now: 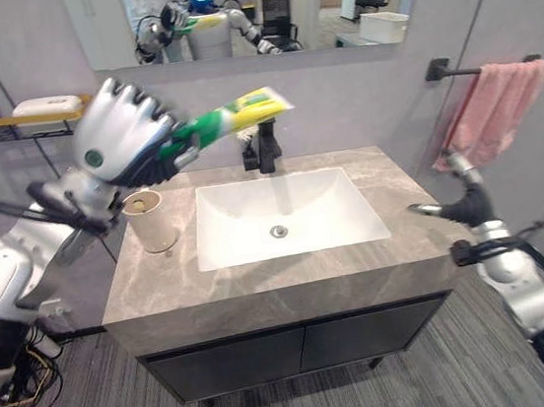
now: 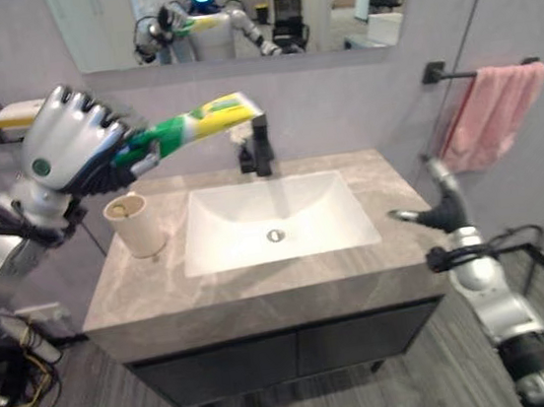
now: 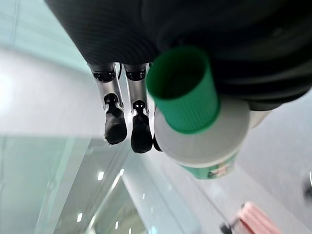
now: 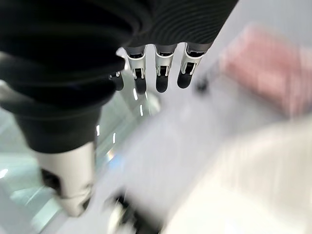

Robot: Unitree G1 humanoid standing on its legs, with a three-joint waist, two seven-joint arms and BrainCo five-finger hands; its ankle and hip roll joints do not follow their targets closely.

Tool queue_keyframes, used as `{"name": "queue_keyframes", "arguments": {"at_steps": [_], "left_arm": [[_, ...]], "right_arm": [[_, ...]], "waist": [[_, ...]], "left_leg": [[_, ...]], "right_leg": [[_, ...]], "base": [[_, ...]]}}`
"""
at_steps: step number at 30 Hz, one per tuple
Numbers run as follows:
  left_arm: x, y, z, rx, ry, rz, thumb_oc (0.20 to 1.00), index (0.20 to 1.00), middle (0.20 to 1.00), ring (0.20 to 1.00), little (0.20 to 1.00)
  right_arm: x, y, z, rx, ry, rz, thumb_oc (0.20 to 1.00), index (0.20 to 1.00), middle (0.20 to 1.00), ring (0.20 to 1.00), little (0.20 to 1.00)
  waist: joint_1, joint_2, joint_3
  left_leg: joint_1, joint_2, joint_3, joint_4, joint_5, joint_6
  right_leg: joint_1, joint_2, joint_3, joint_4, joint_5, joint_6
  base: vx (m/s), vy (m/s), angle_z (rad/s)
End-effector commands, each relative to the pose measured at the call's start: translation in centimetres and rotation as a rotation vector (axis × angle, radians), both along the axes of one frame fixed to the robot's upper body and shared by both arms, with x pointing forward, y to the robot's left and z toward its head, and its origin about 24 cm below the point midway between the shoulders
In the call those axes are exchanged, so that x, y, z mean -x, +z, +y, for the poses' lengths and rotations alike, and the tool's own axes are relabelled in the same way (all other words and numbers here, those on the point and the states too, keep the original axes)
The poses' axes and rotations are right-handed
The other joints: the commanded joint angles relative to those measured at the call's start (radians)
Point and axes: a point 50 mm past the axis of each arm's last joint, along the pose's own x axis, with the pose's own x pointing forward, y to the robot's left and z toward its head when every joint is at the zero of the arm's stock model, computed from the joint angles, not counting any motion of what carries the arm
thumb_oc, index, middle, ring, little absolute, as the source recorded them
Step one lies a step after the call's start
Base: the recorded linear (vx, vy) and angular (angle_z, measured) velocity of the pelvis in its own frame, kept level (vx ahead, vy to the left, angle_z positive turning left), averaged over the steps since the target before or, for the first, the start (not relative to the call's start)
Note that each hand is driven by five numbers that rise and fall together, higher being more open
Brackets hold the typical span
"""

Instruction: Put brush and paste in cup on sink, flatten towel.

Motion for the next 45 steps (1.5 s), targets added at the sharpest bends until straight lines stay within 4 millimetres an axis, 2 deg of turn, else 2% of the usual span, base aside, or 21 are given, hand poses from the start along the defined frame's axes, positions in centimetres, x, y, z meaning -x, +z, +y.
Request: {"name": "queue_keyframes", "arguments": {"at_steps": [1, 2, 4, 5, 6, 7, 9, 10, 11, 12, 13, 14, 16, 23, 31, 35, 37, 38, 45], "left_arm": [[0.8, 4.9, -0.4, 0.143, -0.048, -0.220, 0.200, 0.200, 0.200, 0.200, 0.200], [0.7, 5.0, -0.4, 0.142, -0.048, -0.221, 0.200, 0.200, 0.200, 0.200, 0.200], [0.5, 5.2, -1.1, 0.164, -0.076, -0.237, 0.200, 0.200, 0.200, 0.200, 0.200], [0.6, 5.1, -1.3, 0.171, -0.083, -0.240, 0.200, 0.200, 0.200, 0.200, 0.200], [0.6, 5.1, -1.3, 0.171, -0.082, -0.241, 0.200, 0.200, 0.200, 0.200, 0.200], [0.8, 5.0, -1.7, 0.182, -0.107, -0.246, 0.200, 0.200, 0.200, 0.200, 0.200], [1.0, 4.9, -2.0, 0.190, -0.128, -0.254, 0.200, 0.200, 0.200, 0.200, 0.200], [1.1, 4.9, -1.9, 0.189, -0.127, -0.254, 0.200, 0.200, 0.200, 0.200, 0.200], [1.3, 4.9, -2.1, 0.186, -0.140, -0.264, 0.200, 0.200, 0.200, 0.200, 0.200], [1.3, 4.8, -2.1, 0.186, -0.143, -0.261, 0.200, 0.200, 0.200, 0.200, 0.200], [1.5, 4.8, -2.3, 0.176, -0.160, -0.266, 0.200, 0.200, 0.200, 0.200, 0.200], [1.5, 4.8, -2.3, 0.176, -0.160, -0.266, 0.200, 0.200, 0.200, 0.200, 0.200], [2.0, 4.9, -2.6, 0.168, -0.190, -0.280, 0.200, 0.200, 0.200, 0.200, 0.200], [2.6, 4.4, -2.5, 0.190, -0.230, -0.277, 0.200, 0.200, 0.200, 0.200, 0.200], [2.6, 2.9, -2.4, 0.211, -0.248, -0.203, 0.200, 0.200, 0.200, 0.200, 0.200], [2.4, 0.9, -2.1, 0.256, -0.253, -0.088, 0.200, 0.200, 0.200, 0.200, 0.200], [2.4, 0.6, -2.0, 0.265, -0.253, -0.070, 0.200, 0.200, 0.200, 0.200, 0.200], [2.2, -0.3, -1.9, 0.292, -0.254, -0.024, 0.200, 0.200, 0.200, 0.200, 0.200], [1.7, -2.4, -1.9, 0.339, -0.253, 0.094, 0.200, 0.200, 0.200, 0.200, 0.200]], "right_arm": [[-1.9, 3.4, 3.6, -0.244, 0.196, -0.120, 1.000, 1.000, 1.000, 1.000, 1.000], [-1.9, 3.4, 3.7, -0.248, 0.198, -0.120, 1.000, 1.000, 1.000, 1.000, 1.000], [-1.8, 3.5, 9.1, -0.461, 0.441, -0.100, 1.000, 1.000, 1.000, 1.000, 1.000], [-1.7, 4.3, 11.3, -0.549, 0.544, -0.117, 1.000, 1.000, 1.000, 1.000, 1.000], [-1.7, 4.4, 11.4, -0.551, 0.546, -0.117, 1.000, 1.000, 1.000, 1.000, 1.000], [-1.5, 5.9, 13.9, -0.727, 0.658, -0.158, 1.000, 1.000, 1.000, 1.000, 1.000], [-1.1, 7.8, 16.0, -0.830, 0.763, -0.217, 1.000, 1.000, 1.000, 1.000, 1.000], [-1.1, 7.8, 16.0, -0.831, 0.764, -0.217, 1.000, 1.000, 1.000, 1.000, 1.000], [-0.7, 9.2, 17.3, -0.884, 0.831, -0.256, 1.000, 1.000, 1.000, 1.000, 1.000], [-0.7, 9.4, 17.5, -0.899, 0.834, -0.265, 1.000, 1.000, 1.000, 1.000, 1.000], [-0.4, 11.0, 18.2, -0.928, 0.882, -0.327, 1.000, 1.000, 1.000, 1.000, 1.000], [-0.4, 11.0, 18.2, -0.928, 0.882, -0.327, 1.000, 1.000, 1.000, 1.000, 1.000], [0.1, 12.9, 18.5, -0.959, 0.927, -0.409, 1.000, 1.000, 1.000, 1.000, 1.000], [1.3, 15.6, 18.8, -0.998, 0.998, -0.538, 1.000, 1.000, 1.000, 1.000, 1.000], [1.9, 16.1, 19.9, -0.976, 1.059, -0.528, 1.000, 1.000, 1.000, 1.000, 1.000], [2.0, 16.1, 19.9, -1.016, 1.058, -0.532, 1.000, 1.000, 1.000, 1.000, 1.000], [2.0, 16.0, 20.0, -1.024, 1.062, -0.528, 1.000, 1.000, 1.000, 1.000, 1.000], [2.1, 16.1, 20.0, -1.048, 1.068, -0.527, 1.000, 1.000, 1.000, 1.000, 1.000], [2.1, 15.8, 20.3, -1.119, 1.071, -0.509, 1.000, 1.000, 1.000, 1.000, 1.000]], "waist": [[0.033, 0.033, 0.013], [0.032, 0.031, 0.013], [0.050, 0.029, 0.016], [0.057, 0.028, 0.015], [0.055, 0.027, 0.015], [0.073, 0.027, 0.016], [0.089, 0.025, 0.014], [0.088, 0.024, 0.014], [0.098, 0.023, 0.018], [0.102, 0.022, 0.019], [0.116, 0.022, 0.020], [0.116, 0.022, 0.020], [0.129, 0.018, 0.025], [0.139, 0.009, 0.029], [0.147, 0.005, 0.035], [0.146, 0.005, 0.036], [0.146, 0.005, 0.035], [0.147, 0.003, 0.038], [0.146, 0.003, 0.041]], "left_leg": [[-0.044, 0.011, -0.102, 0.009, 0.027, 0.012], [-0.045, 0.011, -0.103, 0.009, 0.028, 0.011], [-0.050, 0.010, -0.116, 0.009, 0.034, 0.011], [-0.053, 0.010, -0.123, 0.009, 0.031, 0.010], [-0.057, 0.009, -0.124, 0.009, 0.036, 0.011], [-0.063, 0.008, -0.134, 0.009, 0.034, 0.010], [-0.081, 0.004, -0.144, 0.009, 0.042, 0.013], [-0.082, 0.003, -0.145, 0.009, 0.042, 0.013], [-0.085, 0.002, -0.150, 0.009, 0.042, 0.014], [-0.090, 0.000, -0.154, 0.009, 0.043, 0.015], [-0.098, -0.004, -0.160, 0.009, 0.045, 0.016], [-0.098, -0.004, -0.160, 0.009, 0.045, 0.016], [-0.114, -0.011, -0.177, 0.009, 0.046, 0.018], [-0.141, -0.029, -0.199, 0.009, 0.044, 0.023], [-0.143, -0.041, -0.195, 0.009, 0.039, 0.028], [-0.137, -0.045, -0.190, 0.009, 0.034, 0.031], [-0.136, -0.045, -0.189, 0.009, 0.033, 0.032], [-0.134, -0.045, -0.187, 0.009, 0.032, 0.033], [-0.127, -0.042, -0.181, 0.009, 0.030, 0.033]], "right_leg": [[0.086, -0.087, -0.044, 0.023, -0.028, 0.090], [0.085, -0.087, -0.045, 0.023, -0.028, 0.090], [0.091, -0.090, -0.062, 0.026, -0.031, 0.087], [0.097, -0.092, -0.073, 0.024, -0.034, 0.088], [0.094, -0.093, -0.074, 0.024, -0.031, 0.087], [0.103, -0.097, -0.089, 0.017, -0.033, 0.089], [0.097, -0.104, -0.099, 0.013, -0.027, 0.087], [0.097, -0.105, -0.099, 0.012, -0.027, 0.087], [0.100, -0.109, -0.106, 0.011, -0.027, 0.088], [0.099, -0.111, -0.109, 0.011, -0.026, 0.087], [0.101, -0.117, -0.118, 0.010, -0.025, 0.087], [0.101, -0.117, -0.118, 0.010, -0.025, 0.087], [0.104, -0.127, -0.136, 0.008, -0.023, 0.088], [0.102, -0.150, -0.156, 0.007, -0.017, 0.093], [0.097, -0.163, -0.154, 0.006, -0.009, 0.097], [0.096, -0.167, -0.149, 0.007, -0.008, 0.096], [0.097, -0.167, -0.148, 0.006, -0.009, 0.096], [0.096, -0.167, -0.146, 0.006, -0.008, 0.095], [0.096, -0.164, -0.140, 0.006, -0.012, 0.091]], "base": [[0.00, -0.003, 0.13], [-0.01, 0.002, 0.08], [0.00, 0.018, 0.07], [-0.01, 0.015, 0.17], [0.00, 0.017, 0.28], [-0.03, 0.010, 0.27], [-0.02, 0.015, 0.30], [0.01, 0.017, 0.30], [0.00, 0.017, 0.31], [0.01, 0.037, 0.25], [0.00, 0.028, 0.19], [0.01, 0.032, 0.13], [0.00, 0.031, 0.12], [0.02, 0.035, 0.12], [0.00, 0.005, 0.00], [0.00, 0.000, 0.00], [0.00, 0.000, 0.00], [0.00, 0.000, 0.00], [0.01, -0.002, -0.02]]}}
